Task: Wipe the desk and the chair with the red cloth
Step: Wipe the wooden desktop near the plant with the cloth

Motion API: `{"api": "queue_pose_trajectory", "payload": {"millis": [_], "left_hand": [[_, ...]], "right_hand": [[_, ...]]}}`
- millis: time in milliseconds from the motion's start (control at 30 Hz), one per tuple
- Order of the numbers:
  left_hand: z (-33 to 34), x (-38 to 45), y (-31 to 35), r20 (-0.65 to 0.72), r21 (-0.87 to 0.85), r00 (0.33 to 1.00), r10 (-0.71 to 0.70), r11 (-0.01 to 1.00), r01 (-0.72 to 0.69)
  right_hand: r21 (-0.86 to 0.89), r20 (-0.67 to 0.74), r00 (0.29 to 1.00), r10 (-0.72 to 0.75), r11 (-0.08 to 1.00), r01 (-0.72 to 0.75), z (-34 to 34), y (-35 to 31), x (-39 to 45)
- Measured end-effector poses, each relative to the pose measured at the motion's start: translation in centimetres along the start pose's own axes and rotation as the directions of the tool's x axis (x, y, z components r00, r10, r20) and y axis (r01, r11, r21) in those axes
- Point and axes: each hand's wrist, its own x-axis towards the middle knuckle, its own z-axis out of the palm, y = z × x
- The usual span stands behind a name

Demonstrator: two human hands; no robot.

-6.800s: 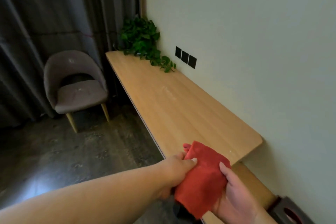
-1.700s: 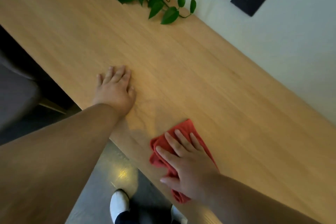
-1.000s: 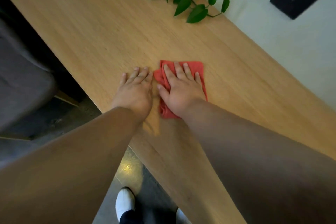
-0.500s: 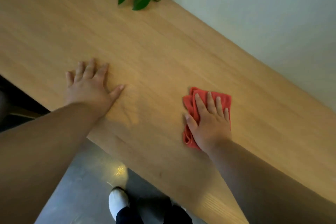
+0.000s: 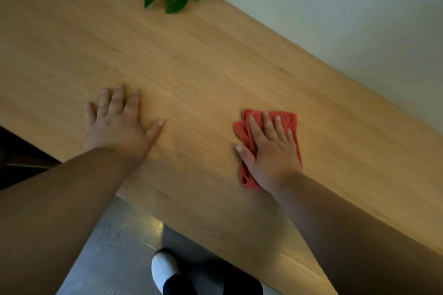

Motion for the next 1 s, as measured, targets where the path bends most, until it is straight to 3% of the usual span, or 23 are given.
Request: {"api": "queue_pose_trajectory", "payload": {"millis": [167,333,433,567,733,867,1000], "left_hand": [[0.5,0.4,-0.1,-0.036,0.005,0.999,-0.006,1.000,0.006],[0.6,0.4,-0.1,-0.062,-0.010,0.998,-0.014,1.000,0.014],[0.7,0.4,-0.2,-0.053,-0.005,0.999,-0.007,1.000,0.006],[1.1,0.7,-0.6,-0.050,-0.009,0.998,0.023,1.000,-0.023],[1.1,0.6,-1.0,-0.032,-0.013,0.999,0.037,0.999,-0.037],[0.5,0.5,-1.1,0.018,0.004,0.999,0.046,0.999,-0.046],[1.0,0.8,-1.3,0.036,0.024,0.998,0.049,0.998,-0.050]], "right_hand": [[0.023,0.022,0.962,-0.272,0.962,0.272,-0.9,-11.8,9.7],[0.035,0.023,0.952,-0.305,0.952,0.304,-1.0,-15.8,12.5],[0.066,-0.011,0.974,-0.227,0.972,0.227,-0.6,-12.6,10.6],[0.068,-0.036,0.999,0.003,0.998,0.000,-0.2,-5.0,5.7],[0.049,0.016,0.933,0.360,0.932,-0.360,0.6,4.4,-2.2],[-0.019,0.016,0.914,0.406,0.914,-0.406,1.8,6.4,-7.4],[-0.020,0.030,0.941,0.338,0.941,-0.337,2.2,3.4,-8.5]]}}
